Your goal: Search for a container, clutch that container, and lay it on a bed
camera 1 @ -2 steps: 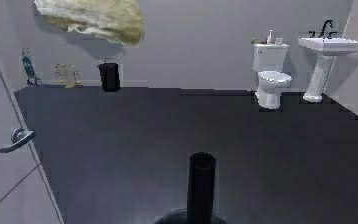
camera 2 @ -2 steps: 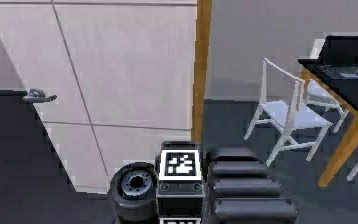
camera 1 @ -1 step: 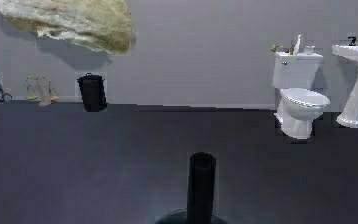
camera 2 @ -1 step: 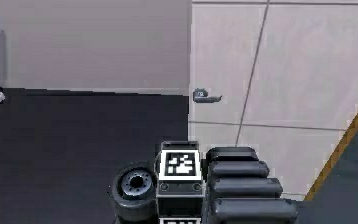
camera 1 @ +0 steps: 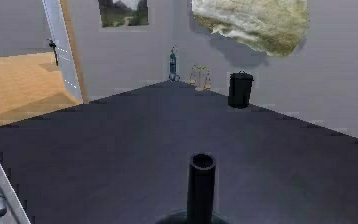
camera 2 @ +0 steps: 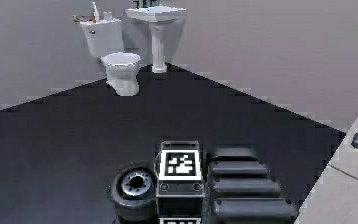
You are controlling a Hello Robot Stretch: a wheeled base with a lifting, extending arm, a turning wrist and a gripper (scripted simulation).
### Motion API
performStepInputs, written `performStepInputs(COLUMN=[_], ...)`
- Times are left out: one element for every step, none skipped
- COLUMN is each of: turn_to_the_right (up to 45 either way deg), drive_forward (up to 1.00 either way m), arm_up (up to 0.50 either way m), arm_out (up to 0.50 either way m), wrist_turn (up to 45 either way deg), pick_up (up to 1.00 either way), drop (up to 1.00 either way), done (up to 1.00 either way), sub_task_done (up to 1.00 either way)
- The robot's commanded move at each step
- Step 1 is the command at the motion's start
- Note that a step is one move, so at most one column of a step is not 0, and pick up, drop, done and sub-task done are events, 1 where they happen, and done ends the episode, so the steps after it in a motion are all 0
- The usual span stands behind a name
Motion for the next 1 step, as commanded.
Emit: performStepInputs(turn_to_the_right=[-3.0], drive_forward=[0.0], arm_up=[0.0], arm_out=[0.0], wrist_turn=[0.0], pick_up=[0.0], drop=[0.0], done=[0.0], sub_task_done=[0.0])
